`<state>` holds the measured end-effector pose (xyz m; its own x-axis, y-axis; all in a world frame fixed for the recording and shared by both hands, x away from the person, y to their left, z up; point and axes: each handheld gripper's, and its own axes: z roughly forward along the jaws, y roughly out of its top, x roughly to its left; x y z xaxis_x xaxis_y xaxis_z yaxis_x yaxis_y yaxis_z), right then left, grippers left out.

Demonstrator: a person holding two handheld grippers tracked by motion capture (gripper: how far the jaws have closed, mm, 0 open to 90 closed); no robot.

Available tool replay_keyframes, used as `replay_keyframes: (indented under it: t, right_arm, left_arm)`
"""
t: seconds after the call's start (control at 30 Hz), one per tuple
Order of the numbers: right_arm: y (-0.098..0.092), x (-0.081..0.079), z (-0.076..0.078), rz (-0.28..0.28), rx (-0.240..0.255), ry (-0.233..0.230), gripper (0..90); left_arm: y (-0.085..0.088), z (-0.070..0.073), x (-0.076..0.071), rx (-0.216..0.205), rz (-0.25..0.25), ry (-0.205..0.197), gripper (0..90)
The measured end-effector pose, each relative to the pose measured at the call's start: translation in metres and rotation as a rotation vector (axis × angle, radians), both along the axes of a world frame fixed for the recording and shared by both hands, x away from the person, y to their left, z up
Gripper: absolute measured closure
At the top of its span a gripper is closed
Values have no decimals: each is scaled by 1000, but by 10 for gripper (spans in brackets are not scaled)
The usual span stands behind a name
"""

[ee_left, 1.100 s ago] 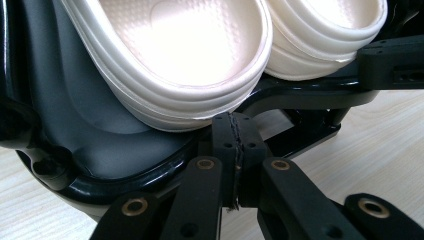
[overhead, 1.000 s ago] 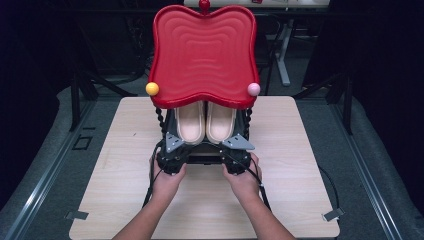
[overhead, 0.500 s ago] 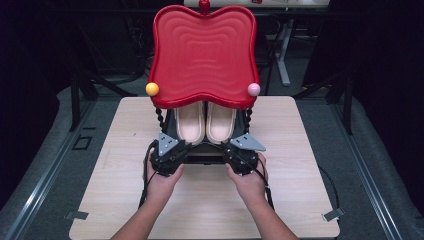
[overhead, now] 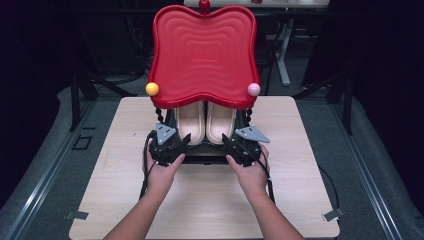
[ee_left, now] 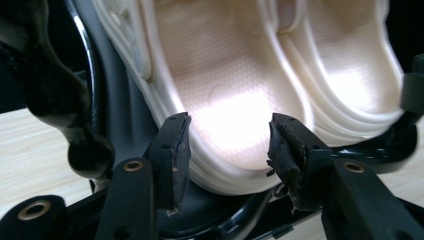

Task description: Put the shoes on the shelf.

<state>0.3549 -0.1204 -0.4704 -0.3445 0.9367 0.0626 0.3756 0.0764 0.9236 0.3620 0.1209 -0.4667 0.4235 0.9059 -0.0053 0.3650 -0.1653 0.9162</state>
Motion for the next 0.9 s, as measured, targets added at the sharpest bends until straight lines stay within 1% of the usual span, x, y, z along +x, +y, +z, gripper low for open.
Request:
replay_keyframes:
  t: [0.1, 0.13, 0.17, 0.23, 0.33, 0.4, 0.47, 0.57, 0.63, 0.7, 0.77, 0.8, 0.83, 0.9]
  right_arm:
    - [0, 5, -1, -2, 21, 14, 512]
    - [0, 6, -2, -3, 24, 17, 510]
    - [1, 7, -2, -4, 24, 19, 509]
    - [2, 9, -3, -4, 20, 23, 509]
    - [3, 11, -5, -5, 29, 17, 523]
    - [4, 11, -6, -7, 19, 9, 521]
    - [5, 12, -6, -1, 22, 4, 521]
    - [4, 12, -7, 4, 23, 0, 523]
    - [3, 13, -7, 10, 22, -3, 524]
    - [3, 14, -7, 14, 11, -4, 528]
    - [4, 15, -6, 18, 0, -3, 537]
    - [4, 15, -6, 20, -13, -5, 543]
    - [4, 16, -6, 25, -19, -6, 543]
    - [4, 17, -5, 37, -28, -2, 550]
  left_arm:
    - [1, -3, 5, -3, 11, 16, 506]
    - [1, -4, 6, 3, 13, 23, 506]
    - [1, -5, 7, 0, 16, 26, 505]
    - [2, -7, 9, -4, 16, 21, 505]
    - [1, -8, 9, 2, 11, 9, 511]
    - [1, -8, 10, 3, 11, 5, 521]
    - [2, -8, 11, 9, 8, 4, 537]
    - [1, -8, 12, 8, 10, 0, 546]
    - [1, -8, 13, 8, 21, -3, 568]
    - [2, -7, 15, 13, 30, -7, 586]
    - [2, -7, 16, 15, 35, -1, 586]
    - [2, -7, 16, 1, 36, -2, 585]
    - [2, -7, 17, -3, 34, -2, 580]
    - [2, -7, 17, 1, 36, -3, 569]
